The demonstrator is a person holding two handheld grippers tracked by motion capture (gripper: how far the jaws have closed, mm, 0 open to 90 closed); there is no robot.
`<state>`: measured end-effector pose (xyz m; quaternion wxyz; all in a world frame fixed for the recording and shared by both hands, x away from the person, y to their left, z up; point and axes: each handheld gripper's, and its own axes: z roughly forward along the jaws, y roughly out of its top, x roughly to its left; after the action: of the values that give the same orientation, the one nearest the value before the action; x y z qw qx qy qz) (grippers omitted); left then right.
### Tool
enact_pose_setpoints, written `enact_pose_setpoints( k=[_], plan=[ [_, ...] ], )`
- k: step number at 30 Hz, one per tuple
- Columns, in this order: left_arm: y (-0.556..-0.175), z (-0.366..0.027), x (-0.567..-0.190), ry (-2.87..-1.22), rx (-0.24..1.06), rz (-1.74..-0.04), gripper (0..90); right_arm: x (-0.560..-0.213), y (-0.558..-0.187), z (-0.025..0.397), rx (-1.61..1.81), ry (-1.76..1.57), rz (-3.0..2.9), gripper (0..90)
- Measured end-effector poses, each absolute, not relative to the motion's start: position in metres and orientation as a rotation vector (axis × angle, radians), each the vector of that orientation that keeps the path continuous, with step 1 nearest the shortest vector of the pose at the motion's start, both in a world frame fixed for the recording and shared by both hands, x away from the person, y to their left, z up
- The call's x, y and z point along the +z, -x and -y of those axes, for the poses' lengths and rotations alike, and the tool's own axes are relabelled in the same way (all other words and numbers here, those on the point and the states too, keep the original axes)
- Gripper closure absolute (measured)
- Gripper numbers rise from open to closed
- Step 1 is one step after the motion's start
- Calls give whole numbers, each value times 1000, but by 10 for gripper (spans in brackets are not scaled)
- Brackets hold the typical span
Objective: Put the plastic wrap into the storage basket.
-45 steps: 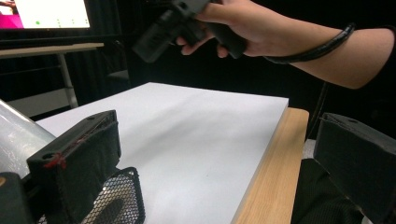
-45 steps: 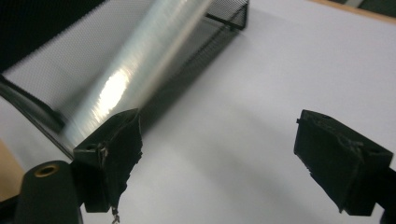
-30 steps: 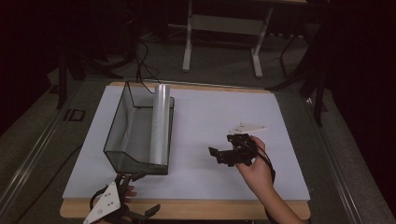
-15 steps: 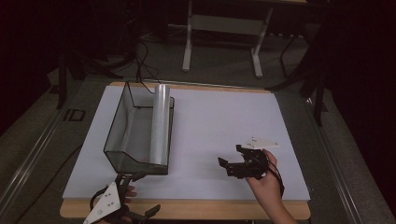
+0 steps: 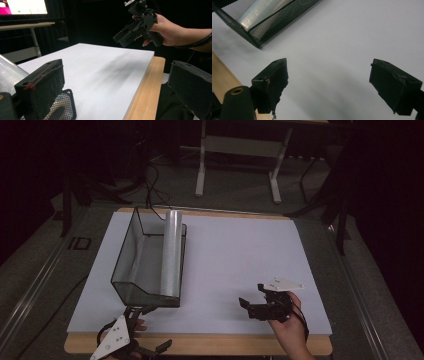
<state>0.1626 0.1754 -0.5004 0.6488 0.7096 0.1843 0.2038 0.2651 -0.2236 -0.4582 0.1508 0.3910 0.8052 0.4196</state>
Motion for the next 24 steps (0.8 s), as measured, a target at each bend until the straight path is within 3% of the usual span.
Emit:
enact_pose_setpoints(
  k=[24],
  plan=[
    [-162, -174, -502, -1630, 456, -411, 10, -483, -262, 238, 1182, -1115, -2309, 151]
  ],
)
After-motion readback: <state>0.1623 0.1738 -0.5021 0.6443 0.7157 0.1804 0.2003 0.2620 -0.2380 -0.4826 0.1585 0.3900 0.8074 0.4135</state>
